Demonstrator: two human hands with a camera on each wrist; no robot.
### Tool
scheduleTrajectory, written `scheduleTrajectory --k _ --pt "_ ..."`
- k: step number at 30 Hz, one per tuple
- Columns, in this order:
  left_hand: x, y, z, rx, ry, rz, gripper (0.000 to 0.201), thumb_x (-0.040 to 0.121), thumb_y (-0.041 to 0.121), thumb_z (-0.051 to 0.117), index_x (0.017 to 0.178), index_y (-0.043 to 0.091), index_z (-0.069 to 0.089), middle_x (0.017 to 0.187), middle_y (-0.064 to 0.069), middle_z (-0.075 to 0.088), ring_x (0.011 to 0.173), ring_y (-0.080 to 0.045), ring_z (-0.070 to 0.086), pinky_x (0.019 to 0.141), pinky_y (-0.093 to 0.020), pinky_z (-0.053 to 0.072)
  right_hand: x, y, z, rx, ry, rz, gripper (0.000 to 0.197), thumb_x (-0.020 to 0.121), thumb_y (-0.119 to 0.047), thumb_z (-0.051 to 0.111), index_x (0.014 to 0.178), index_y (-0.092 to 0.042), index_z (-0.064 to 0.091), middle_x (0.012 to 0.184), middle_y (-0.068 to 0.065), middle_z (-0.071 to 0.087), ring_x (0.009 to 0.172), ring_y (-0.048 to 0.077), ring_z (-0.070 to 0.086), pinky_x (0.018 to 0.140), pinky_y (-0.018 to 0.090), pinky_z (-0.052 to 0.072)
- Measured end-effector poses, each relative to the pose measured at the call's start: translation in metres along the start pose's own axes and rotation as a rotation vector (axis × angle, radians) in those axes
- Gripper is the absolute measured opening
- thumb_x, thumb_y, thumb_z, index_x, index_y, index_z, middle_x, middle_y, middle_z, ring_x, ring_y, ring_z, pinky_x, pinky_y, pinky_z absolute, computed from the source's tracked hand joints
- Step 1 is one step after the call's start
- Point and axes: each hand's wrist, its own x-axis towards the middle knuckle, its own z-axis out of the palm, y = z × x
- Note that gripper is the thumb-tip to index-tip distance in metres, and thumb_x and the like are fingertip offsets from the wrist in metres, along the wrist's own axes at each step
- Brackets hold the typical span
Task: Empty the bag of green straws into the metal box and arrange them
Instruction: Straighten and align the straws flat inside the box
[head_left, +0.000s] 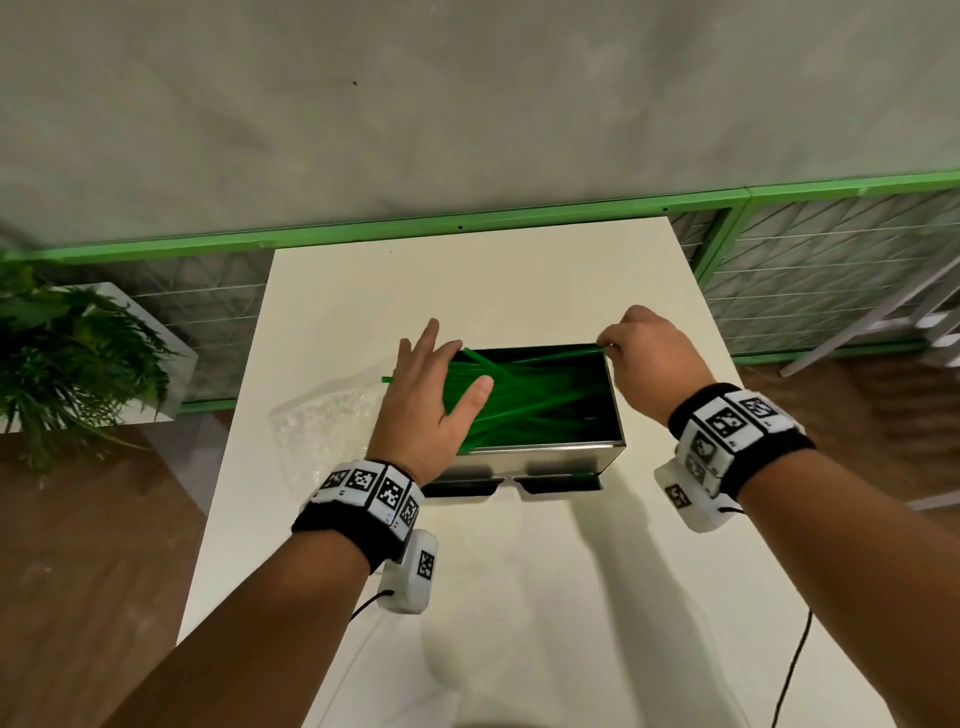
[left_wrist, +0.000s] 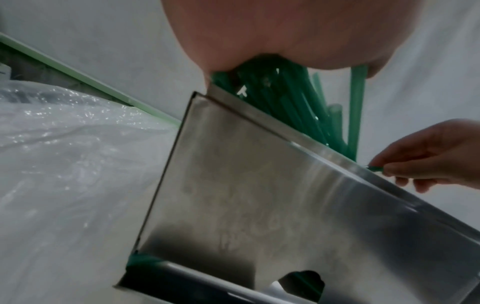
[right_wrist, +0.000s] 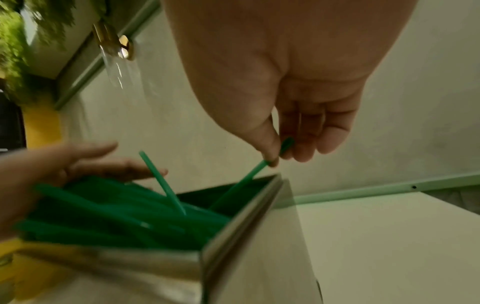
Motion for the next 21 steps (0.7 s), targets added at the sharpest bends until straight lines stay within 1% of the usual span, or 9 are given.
scheduleTrajectory --k 2,5,8,11,14,15,17,19,21 --pt "-0.001 -0.003 -0.006 0.041 0.005 0.013 0.076 0.093 0.074 0.036 0.154 0.028 0.037 0.170 0.017 0.004 0.158 -0.016 -0.003 0.125 -0.045 0.021 -0.008 0.012 -0.014 -0.005 0.011 0.013 0.023 0.091 0.000 0.057 0.103 -0.007 0.075 0.100 0.015 0.060 0.090 0.039 0.060 0.076 0.037 0.048" --pt "-0.006 -0.007 -0.015 0.097 0.060 0.049 0.076 0.093 0.073 0.039 0.155 0.028 0.034 0.171 0.015 0.002 0.159 -0.020 -0.003 0.122 -0.040 0.019 -0.032 0.035 -0.033 0.095 0.099 0.146 0.019 0.090 -0.001 0.059 0.098 -0.009 0.074 0.097 0.015 0.064 0.088 0.037 0.060 0.079 0.038 0.046" --pt "-0.007 -0.013 -0.019 0.052 0.177 0.020 0.078 0.092 0.071 0.041 0.155 0.025 0.031 0.171 0.007 0.005 0.158 -0.021 0.004 0.121 -0.036 0.019 -0.053 0.030 -0.033 0.297 0.157 0.231 0.016 0.089 -0.004 0.065 0.094 -0.015 0.074 0.094 0.006 0.069 0.079 0.024 0.060 0.076 0.030 0.043" --pt "-0.007 -0.016 -0.013 -0.213 0.340 -0.088 0.076 0.095 0.065 0.037 0.155 0.020 0.032 0.170 -0.001 0.012 0.156 -0.015 0.012 0.123 -0.029 0.018 -0.053 -0.002 -0.009 0.392 0.082 0.130 0.015 0.088 -0.006 0.068 0.096 -0.016 0.075 0.090 -0.002 0.069 0.081 0.020 0.061 0.076 0.028 0.043" --pt "-0.003 -0.011 -0.009 -0.626 0.468 -0.362 0.062 0.102 0.056 0.035 0.155 0.023 0.034 0.165 0.001 0.027 0.148 -0.008 0.027 0.123 -0.031 0.021 -0.044 -0.028 0.015 0.150 -0.012 -0.038 0.017 0.088 -0.006 0.064 0.100 -0.014 0.074 0.093 0.004 0.069 0.089 0.028 0.059 0.079 0.035 0.048" --pt "0.000 -0.011 -0.010 -0.731 0.462 -0.440 0.059 0.104 0.054 0.035 0.155 0.024 0.034 0.164 0.004 0.031 0.145 -0.007 0.031 0.123 -0.031 0.022 -0.041 -0.036 0.017 0.005 -0.070 -0.069 0.018 0.088 -0.007 0.061 0.101 -0.013 0.072 0.093 0.006 0.068 0.091 0.030 0.056 0.076 0.036 0.046" --pt "0.005 -0.018 -0.013 -0.781 0.383 -0.498 0.071 0.096 0.063 0.034 0.156 0.024 0.036 0.162 0.008 0.036 0.146 -0.007 0.034 0.126 -0.038 0.021 -0.036 -0.051 0.016 -0.207 -0.186 -0.091 0.020 0.086 -0.006 0.057 0.102 -0.012 0.066 0.096 0.007 0.065 0.097 0.031 0.054 0.072 0.035 0.037" --pt "0.006 -0.019 -0.014 -0.702 0.278 -0.470 0.086 0.084 0.073 0.031 0.154 0.023 0.041 0.159 0.008 0.041 0.147 -0.008 0.036 0.126 -0.039 0.023 -0.031 -0.061 0.012 -0.281 -0.268 -0.095 0.025 0.085 -0.002 0.053 0.106 -0.010 0.062 0.103 0.010 0.063 0.105 0.033 0.052 0.073 0.036 0.034" --pt "0.005 -0.010 -0.015 -0.627 0.199 -0.413 0.085 0.087 0.074 0.030 0.153 0.023 0.044 0.159 0.007 0.043 0.146 -0.008 0.037 0.125 -0.032 0.022 -0.027 -0.066 0.012 -0.260 -0.278 -0.071 0.032 0.082 0.000 0.054 0.113 -0.006 0.058 0.110 0.016 0.059 0.109 0.036 0.050 0.077 0.040 0.040"
